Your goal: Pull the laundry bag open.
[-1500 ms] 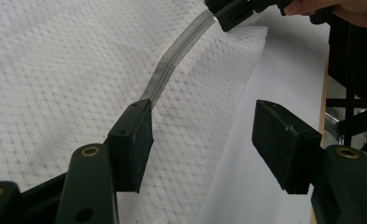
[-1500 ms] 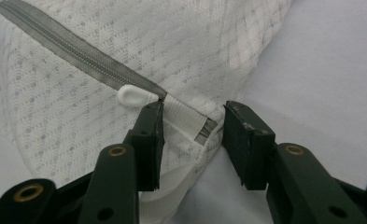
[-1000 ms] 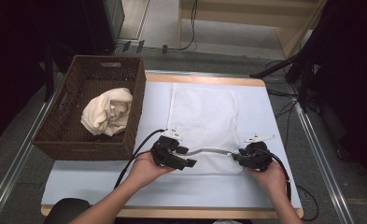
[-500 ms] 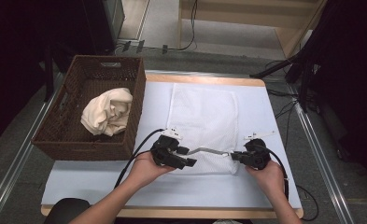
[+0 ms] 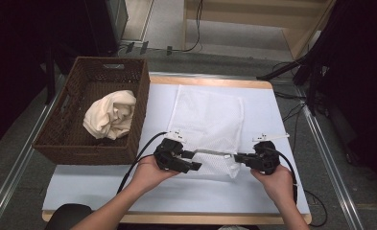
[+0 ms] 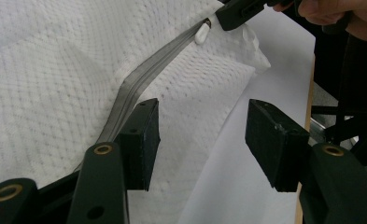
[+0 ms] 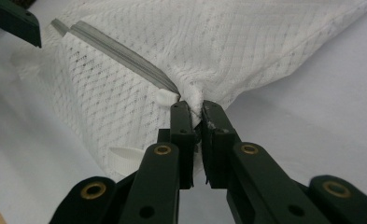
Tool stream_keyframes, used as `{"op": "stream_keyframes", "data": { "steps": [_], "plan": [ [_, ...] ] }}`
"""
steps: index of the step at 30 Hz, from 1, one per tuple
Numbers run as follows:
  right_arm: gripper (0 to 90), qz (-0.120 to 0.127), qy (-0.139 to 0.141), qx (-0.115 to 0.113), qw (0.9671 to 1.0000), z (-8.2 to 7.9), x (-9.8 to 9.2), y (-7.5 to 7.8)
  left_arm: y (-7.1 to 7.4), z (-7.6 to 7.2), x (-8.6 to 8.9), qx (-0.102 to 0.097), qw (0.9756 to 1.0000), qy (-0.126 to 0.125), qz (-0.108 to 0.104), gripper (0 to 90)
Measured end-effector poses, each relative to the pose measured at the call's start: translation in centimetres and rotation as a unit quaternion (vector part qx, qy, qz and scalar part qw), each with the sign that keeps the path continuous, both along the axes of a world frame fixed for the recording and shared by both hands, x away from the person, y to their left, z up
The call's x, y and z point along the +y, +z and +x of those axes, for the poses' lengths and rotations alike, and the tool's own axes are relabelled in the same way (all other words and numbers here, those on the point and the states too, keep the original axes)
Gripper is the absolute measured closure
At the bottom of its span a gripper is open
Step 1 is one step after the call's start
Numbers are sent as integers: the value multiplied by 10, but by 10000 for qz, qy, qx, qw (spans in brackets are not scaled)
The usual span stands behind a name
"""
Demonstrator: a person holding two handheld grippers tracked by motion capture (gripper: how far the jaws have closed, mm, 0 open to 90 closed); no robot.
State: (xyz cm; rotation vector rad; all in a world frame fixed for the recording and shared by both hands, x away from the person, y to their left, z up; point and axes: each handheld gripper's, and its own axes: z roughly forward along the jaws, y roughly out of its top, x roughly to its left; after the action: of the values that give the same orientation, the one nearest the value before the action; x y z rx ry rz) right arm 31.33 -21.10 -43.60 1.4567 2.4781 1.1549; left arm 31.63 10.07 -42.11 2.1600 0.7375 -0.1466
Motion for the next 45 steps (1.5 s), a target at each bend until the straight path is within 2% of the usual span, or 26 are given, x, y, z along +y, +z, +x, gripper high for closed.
{"op": "stream_keyframes", "data": {
  "steps": [8,14,25,28,32,45],
  "plan": [
    [855,75,157,-54,9998,-5,12,7,2,-1,2,35,10000,23,-35,490],
    [855,107,323,-118,9994,-11,22,13,4,-2,2,11,10000,13,-67,552],
    [854,225,500,-215,9983,-18,32,22,4,-3,1,-49,9999,55,-68,568],
    [854,230,554,-230,9979,-20,34,23,5,-4,-1,14,9999,53,-150,603],
    [853,249,609,-260,9975,-22,38,25,6,-5,-1,-4,9997,0,-254,646],
    [852,289,760,-298,9962,-28,50,28,2,-9,-9,-116,9998,-142,-70,668]
  ]
}}
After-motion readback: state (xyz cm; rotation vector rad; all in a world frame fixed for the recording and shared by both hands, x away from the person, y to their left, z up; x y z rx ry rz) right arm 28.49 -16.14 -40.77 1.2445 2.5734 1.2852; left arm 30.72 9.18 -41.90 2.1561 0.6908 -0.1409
